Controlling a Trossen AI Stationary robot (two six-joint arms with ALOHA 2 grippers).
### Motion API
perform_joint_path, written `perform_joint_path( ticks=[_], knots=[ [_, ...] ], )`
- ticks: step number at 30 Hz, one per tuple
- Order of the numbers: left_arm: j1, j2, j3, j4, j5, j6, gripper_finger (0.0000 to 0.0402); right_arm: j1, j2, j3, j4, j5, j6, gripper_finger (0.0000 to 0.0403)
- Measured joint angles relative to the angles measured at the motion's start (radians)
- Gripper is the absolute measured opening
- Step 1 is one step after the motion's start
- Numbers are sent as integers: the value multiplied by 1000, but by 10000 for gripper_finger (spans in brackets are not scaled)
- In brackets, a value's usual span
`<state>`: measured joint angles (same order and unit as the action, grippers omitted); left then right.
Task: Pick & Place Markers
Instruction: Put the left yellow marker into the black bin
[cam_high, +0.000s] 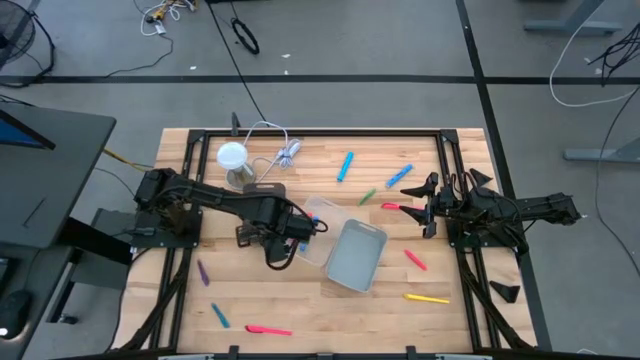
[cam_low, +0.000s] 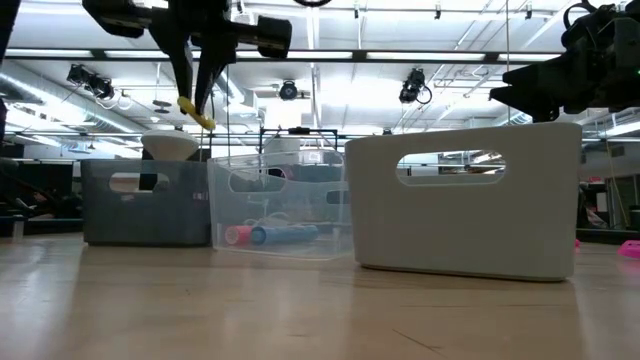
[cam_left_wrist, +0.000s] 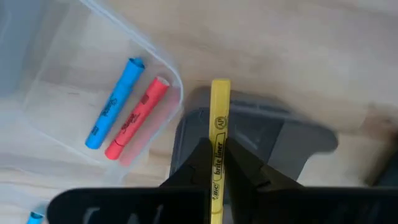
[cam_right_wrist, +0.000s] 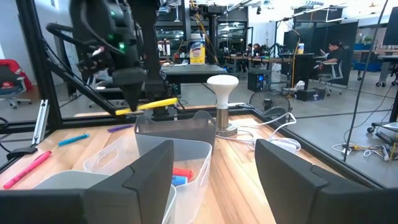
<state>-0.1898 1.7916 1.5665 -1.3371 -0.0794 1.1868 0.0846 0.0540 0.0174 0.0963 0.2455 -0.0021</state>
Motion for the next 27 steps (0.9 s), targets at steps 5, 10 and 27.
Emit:
perform_joint_path(
  ticks=[5,10,27],
  knots=[
    [43,0,-46,38,-32,102,23,0,0,0,0,0,0,229],
    [76,0,-82,101,-32,155,23,0,0,0,0,0,0,229],
    [161,0,-206,228,11,216,23,0,0,0,0,0,0,229]
  ],
)
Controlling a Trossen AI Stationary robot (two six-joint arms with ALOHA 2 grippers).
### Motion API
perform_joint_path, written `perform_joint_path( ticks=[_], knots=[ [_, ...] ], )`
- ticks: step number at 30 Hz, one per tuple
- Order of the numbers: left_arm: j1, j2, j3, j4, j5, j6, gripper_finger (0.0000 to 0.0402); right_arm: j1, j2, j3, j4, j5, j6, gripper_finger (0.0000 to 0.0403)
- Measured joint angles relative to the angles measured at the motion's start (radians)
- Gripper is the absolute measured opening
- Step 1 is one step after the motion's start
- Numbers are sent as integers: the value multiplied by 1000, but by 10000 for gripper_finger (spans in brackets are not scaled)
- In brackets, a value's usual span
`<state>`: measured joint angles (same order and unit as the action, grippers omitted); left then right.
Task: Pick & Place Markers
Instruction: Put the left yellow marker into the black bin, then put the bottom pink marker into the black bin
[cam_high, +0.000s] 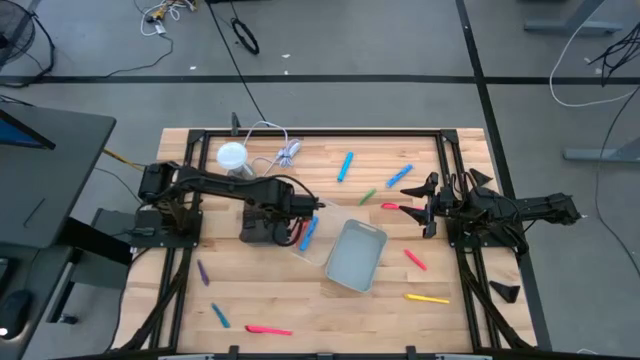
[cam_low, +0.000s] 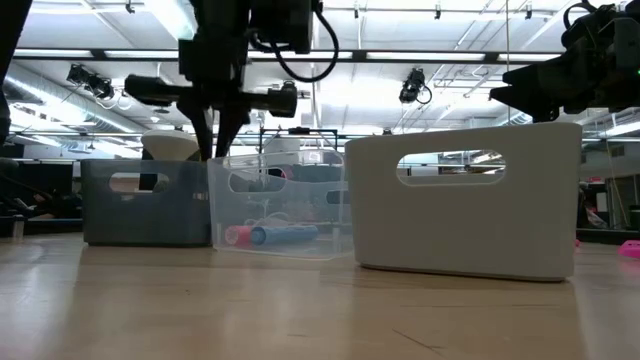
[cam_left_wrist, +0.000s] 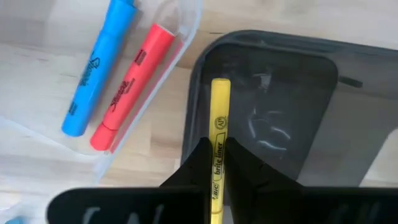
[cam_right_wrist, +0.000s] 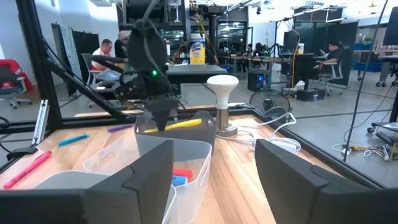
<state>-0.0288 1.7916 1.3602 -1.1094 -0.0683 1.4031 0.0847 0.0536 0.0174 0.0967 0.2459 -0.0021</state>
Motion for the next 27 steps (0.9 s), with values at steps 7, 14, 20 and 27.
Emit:
perform_joint_path(
  ticks=[7,14,20,27],
  knots=[
    [0,0,-79,65,2,68,23,0,0,0,0,0,0,229],
    [-1,0,-123,114,2,76,26,0,0,0,0,0,0,229],
    [-1,0,-123,113,-10,76,65,0,0,0,0,0,0,229],
    [0,0,-123,113,-17,77,104,0,0,0,0,0,0,229]
  ],
)
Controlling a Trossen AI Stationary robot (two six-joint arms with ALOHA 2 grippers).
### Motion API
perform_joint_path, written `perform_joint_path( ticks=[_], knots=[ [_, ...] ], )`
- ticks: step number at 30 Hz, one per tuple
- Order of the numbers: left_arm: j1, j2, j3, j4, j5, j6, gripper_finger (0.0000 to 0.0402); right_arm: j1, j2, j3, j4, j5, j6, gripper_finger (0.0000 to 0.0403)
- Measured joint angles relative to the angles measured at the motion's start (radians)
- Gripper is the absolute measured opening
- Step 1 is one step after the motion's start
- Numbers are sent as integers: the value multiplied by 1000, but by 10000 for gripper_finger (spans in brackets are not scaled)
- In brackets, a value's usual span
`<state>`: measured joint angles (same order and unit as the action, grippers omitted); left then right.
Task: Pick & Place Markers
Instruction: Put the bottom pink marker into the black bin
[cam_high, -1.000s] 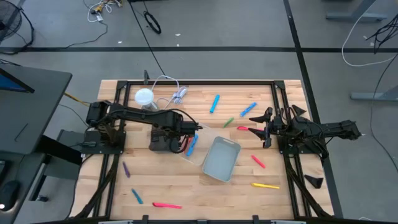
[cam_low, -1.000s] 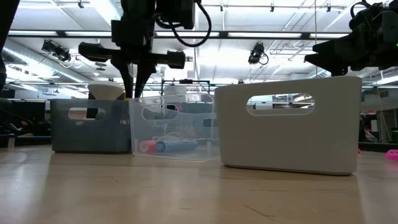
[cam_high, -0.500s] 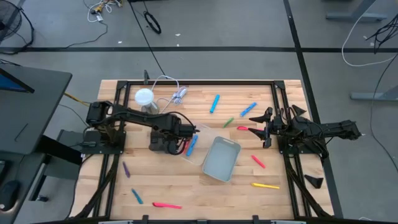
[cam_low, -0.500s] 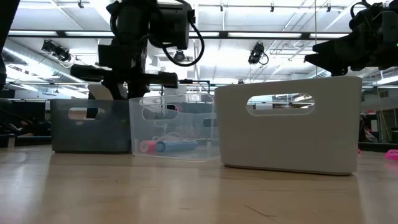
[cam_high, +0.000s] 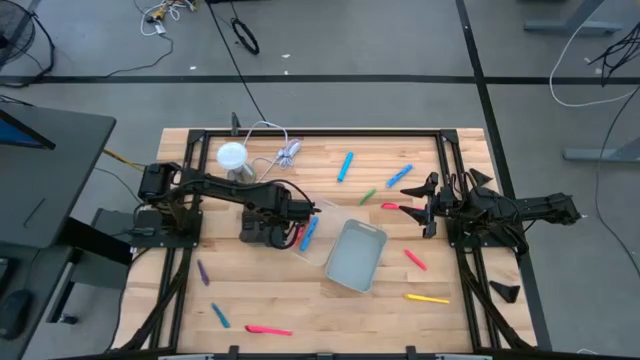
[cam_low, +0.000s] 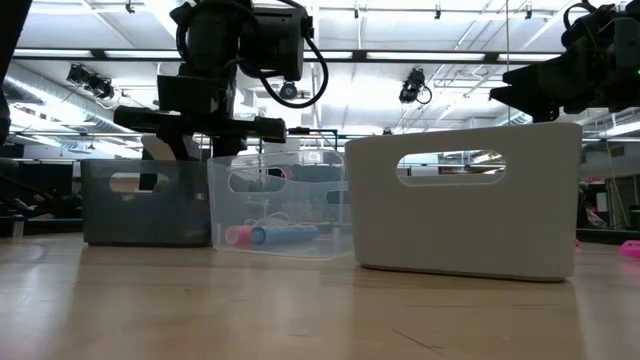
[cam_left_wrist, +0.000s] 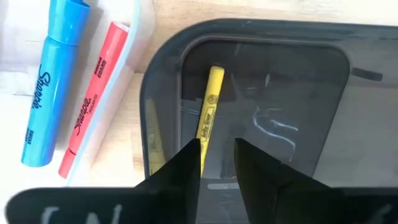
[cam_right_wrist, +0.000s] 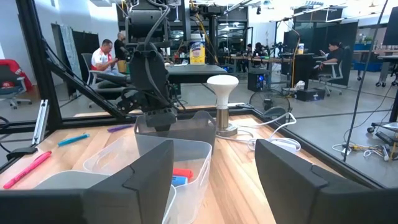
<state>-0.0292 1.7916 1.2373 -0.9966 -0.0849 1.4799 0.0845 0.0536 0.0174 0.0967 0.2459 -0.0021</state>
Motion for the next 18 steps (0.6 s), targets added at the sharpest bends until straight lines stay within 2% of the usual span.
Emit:
perform_joint_path(
  ticks=[8,14,18],
  knots=[
    [0,0,0,-5,-29,-19,109,0,0,0,0,0,0,229],
    [0,-60,-1,-15,-65,-138,109,0,0,0,0,0,0,229],
    [0,-113,0,-31,-63,-281,110,0,0,0,0,0,0,229]
  ],
)
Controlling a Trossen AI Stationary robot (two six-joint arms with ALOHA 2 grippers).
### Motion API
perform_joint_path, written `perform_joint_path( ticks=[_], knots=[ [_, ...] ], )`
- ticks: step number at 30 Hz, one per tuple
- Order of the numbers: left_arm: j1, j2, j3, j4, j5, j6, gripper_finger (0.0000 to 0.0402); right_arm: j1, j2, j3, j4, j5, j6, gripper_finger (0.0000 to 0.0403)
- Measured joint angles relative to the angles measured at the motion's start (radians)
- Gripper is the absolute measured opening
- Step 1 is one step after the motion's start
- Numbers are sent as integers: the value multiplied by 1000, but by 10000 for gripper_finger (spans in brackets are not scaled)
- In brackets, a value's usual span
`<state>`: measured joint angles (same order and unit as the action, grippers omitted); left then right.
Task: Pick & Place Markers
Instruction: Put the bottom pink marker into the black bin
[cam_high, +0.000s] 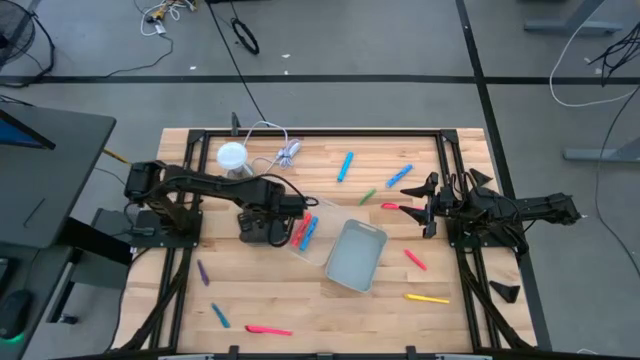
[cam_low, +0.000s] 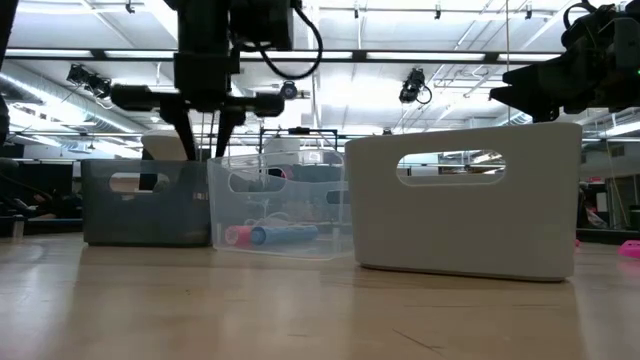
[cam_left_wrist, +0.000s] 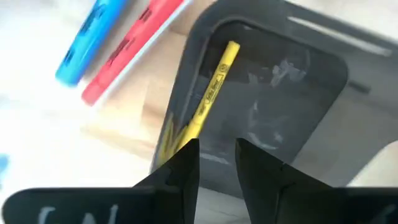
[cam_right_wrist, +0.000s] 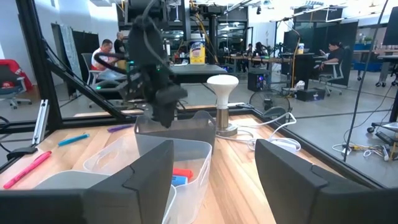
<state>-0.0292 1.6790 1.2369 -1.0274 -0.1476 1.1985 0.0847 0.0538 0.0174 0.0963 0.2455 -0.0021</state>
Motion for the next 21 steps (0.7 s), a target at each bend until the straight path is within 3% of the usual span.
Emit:
perform_joint_path(
  ticks=[15,21],
  knots=[
    [-26,-148,1,-82,6,-868,110,0,0,0,0,0,0,229],
    [-43,-173,1,-95,93,-1164,110,0,0,0,0,0,0,229]
  ],
)
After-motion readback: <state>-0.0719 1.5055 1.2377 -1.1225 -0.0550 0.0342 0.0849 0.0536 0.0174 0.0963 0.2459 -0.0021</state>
